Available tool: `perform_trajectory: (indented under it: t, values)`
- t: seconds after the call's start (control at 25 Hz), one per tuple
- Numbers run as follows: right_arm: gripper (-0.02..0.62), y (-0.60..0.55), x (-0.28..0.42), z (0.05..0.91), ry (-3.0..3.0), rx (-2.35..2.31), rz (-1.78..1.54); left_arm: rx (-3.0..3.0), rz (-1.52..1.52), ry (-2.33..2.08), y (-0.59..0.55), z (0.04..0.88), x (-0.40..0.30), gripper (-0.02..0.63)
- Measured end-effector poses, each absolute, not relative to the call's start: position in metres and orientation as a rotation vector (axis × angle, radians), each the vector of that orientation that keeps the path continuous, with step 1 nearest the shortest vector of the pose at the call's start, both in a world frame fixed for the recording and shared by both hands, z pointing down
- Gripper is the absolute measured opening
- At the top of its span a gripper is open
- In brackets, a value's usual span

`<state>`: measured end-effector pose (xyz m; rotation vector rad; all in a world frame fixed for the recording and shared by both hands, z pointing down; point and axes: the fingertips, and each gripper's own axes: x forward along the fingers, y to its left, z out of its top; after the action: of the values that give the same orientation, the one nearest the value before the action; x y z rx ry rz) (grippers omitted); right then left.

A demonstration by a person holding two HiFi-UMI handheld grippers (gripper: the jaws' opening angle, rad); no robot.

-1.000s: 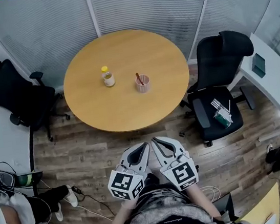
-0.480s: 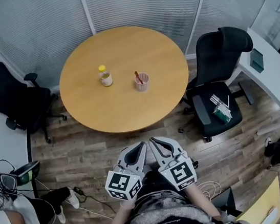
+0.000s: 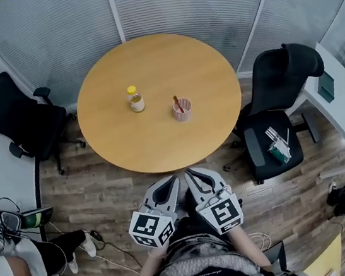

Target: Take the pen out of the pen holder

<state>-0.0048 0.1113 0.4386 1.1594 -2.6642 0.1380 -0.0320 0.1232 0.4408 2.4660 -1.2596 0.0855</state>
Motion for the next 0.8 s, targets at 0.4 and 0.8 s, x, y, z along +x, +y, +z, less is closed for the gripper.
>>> perform_trajectory:
  t: [0.4,0.8]
  values:
    - [0.026,0.024,-0.010,0.427,-2.703,1.121,0.141,2.447,0.085,-1.275,0.037,0.436,-0.027,0.003]
    - [0.026,-0.034,-0.008,0.429,-2.718,1.053,0.154,2.407,0.091,-1.323,-0.021,0.436,-0.027,0.003]
